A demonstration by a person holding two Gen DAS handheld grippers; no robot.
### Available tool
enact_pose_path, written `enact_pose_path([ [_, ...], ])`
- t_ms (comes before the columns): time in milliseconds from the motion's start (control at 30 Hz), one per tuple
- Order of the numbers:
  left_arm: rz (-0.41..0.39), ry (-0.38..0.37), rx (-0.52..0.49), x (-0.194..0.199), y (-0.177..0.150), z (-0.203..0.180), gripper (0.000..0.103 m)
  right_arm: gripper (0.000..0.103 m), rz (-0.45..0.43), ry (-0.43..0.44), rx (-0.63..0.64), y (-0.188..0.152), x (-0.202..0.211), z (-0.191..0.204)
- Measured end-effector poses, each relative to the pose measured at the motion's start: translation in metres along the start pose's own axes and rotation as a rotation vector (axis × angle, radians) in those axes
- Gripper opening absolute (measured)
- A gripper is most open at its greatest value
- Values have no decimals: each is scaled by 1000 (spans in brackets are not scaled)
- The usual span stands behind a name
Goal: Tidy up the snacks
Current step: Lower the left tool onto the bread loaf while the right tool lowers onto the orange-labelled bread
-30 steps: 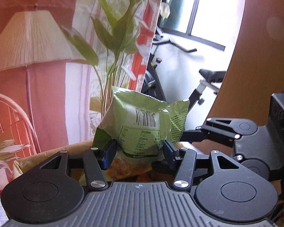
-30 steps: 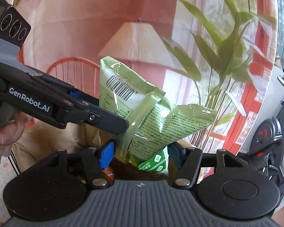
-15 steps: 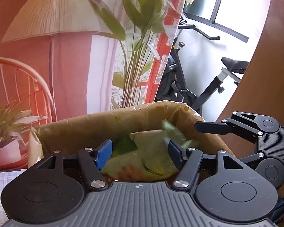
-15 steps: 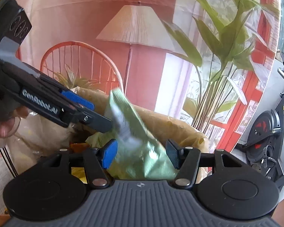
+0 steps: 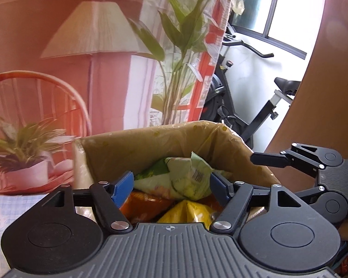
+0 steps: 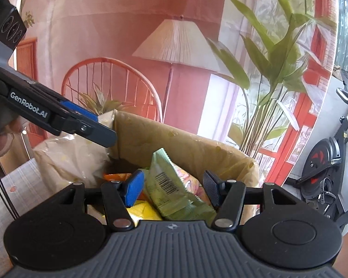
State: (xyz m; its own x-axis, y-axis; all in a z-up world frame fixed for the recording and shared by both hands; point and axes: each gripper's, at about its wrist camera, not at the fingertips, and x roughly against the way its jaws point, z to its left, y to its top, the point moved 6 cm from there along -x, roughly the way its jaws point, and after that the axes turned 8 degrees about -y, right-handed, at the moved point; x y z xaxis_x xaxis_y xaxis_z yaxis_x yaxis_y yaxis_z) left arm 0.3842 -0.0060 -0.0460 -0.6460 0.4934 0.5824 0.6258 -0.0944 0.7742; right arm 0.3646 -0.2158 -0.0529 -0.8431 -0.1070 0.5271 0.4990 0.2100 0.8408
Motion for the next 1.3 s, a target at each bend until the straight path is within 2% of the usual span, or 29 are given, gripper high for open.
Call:
enact_pose_path([
  [267, -83, 87, 10, 63, -14, -10, 78, 62, -42, 22, -101, -12, 45, 13],
  [500, -112, 131, 12, 107, -34, -24, 82, 64, -79, 48, -190, -30, 86, 22],
  [700, -120, 187, 6, 132, -75, -28, 87, 70, -86, 41, -259, -57, 112, 28],
  [867, -55, 210, -6, 122, -135, -29, 87, 71, 11, 27, -337, -101, 114, 33],
  [1067, 58, 179, 99, 88, -197, -22, 87, 71, 139, 24, -349, -157, 111, 57],
  [1167, 114, 169, 134, 72, -220, -19, 87, 71, 196, 23, -348, -178, 107, 67],
  [1300, 154, 165, 124, 60, -232, -20, 87, 71, 266, 34, -348, -204, 103, 81],
])
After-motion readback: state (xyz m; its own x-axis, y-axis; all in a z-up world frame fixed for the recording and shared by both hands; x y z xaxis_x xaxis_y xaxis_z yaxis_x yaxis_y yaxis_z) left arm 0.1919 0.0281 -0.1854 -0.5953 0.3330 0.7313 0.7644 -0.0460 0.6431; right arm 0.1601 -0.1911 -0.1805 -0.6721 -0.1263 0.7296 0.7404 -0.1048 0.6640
